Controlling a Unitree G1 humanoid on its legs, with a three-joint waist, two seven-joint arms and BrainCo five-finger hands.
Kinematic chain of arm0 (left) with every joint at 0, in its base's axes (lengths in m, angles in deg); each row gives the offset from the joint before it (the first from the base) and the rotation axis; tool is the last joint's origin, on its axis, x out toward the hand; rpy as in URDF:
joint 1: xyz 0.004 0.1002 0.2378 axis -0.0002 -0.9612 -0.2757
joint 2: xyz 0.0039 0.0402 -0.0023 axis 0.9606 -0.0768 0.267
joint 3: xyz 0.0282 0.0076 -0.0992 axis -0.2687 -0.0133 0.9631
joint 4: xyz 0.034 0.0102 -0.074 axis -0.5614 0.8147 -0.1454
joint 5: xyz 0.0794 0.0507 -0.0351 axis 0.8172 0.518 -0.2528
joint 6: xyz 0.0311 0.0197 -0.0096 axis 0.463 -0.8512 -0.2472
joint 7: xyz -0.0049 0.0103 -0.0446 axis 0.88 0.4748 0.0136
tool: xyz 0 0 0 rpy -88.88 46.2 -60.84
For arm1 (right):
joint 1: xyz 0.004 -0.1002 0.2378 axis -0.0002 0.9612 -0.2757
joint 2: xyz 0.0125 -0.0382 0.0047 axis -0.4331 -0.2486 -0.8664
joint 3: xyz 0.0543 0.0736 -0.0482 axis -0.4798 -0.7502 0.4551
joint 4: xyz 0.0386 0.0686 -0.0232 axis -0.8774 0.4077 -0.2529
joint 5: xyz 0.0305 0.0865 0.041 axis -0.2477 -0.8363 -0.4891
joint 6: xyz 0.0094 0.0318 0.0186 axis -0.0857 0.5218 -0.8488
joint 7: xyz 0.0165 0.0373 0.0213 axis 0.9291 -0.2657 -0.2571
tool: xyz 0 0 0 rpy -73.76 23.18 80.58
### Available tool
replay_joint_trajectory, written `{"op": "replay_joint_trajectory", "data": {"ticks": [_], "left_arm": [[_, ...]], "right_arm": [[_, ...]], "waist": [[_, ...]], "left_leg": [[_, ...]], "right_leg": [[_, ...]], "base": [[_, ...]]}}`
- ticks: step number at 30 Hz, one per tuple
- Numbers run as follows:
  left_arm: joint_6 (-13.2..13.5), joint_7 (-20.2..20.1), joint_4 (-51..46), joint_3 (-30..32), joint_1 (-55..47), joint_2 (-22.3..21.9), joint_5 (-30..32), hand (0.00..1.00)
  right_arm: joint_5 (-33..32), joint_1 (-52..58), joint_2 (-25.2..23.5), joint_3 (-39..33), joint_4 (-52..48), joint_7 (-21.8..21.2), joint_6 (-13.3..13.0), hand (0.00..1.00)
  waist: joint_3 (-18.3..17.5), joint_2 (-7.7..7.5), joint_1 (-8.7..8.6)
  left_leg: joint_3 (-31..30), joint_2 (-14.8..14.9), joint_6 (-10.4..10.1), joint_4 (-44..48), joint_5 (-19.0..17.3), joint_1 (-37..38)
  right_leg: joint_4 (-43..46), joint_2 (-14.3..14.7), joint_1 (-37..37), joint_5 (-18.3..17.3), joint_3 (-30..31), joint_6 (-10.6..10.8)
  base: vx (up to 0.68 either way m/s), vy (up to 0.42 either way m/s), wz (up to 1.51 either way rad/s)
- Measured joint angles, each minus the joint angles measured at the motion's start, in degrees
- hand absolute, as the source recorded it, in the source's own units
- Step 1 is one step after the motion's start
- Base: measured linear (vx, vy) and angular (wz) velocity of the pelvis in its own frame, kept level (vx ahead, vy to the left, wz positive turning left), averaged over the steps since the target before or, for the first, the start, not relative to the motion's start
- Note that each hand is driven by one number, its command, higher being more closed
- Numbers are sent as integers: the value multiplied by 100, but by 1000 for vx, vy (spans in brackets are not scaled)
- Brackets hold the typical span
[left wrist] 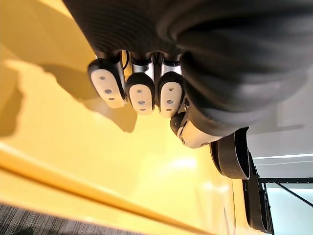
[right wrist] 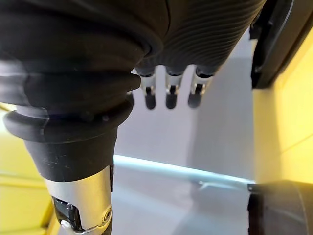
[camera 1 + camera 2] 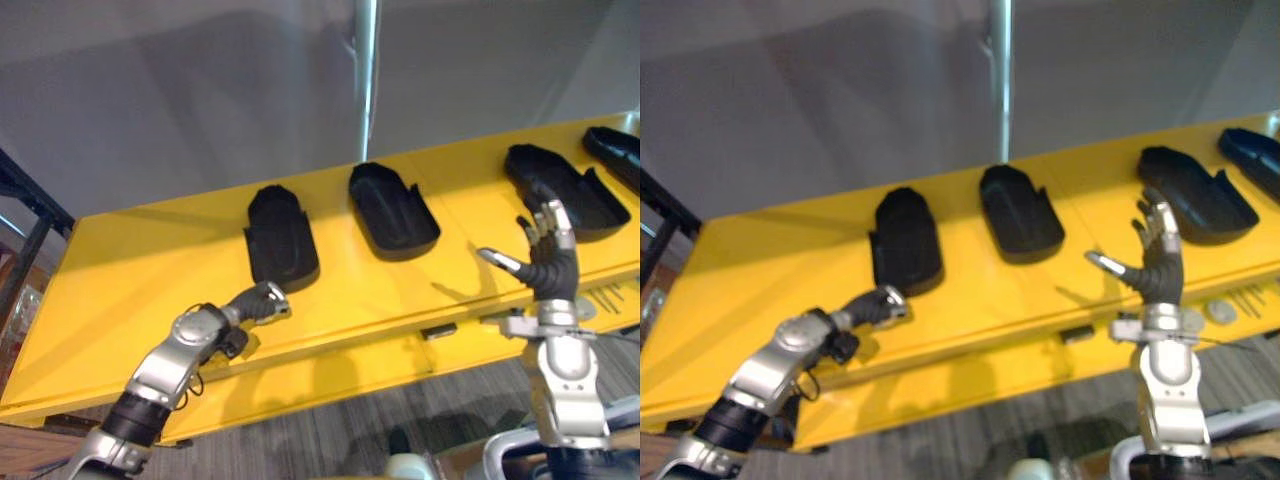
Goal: Walk over and take plastic housings, then place them on the shelf
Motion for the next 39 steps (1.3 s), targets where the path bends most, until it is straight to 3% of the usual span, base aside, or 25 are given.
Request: {"op": "replay_joint_trajectory", "data": {"ticks": [17, 30, 35, 39], "left_arm": [[144, 371, 158, 36, 151, 0, -5, 100], [178, 422, 164, 237, 161, -1, -8, 100], [245, 153, 28, 243, 161, 31, -115, 100], [306, -141, -1006, 330, 12, 84, -711, 100]], "right_arm": [[-3, -19, 0, -113, 12, -12, -75, 0], [-2, -19, 0, -114, 46, -10, -173, 0], [-3, -14, -1, -113, 49, 2, -189, 0], [0, -12, -17, -87, 48, 50, -192, 0]], "waist": [[264, -14, -23], [345, -21, -20], [347, -20, 3], [347, -19, 26]], "left_leg": [[22, 23, -9, 93, -59, -7], [28, 30, -8, 138, -105, -22], [25, 37, -5, 221, -168, -40], [-40, 33, 6, 286, -209, -105]], "right_leg": [[38, 11, -4, -26, 34, 35], [38, 10, -5, -34, 34, 47], [43, 0, 14, -51, 33, 69], [44, -29, 22, -66, -32, 89]], "base": [[-6, 1, 0], [0, 0, 0], [0, 0, 0], [3, 8, 8]]}}
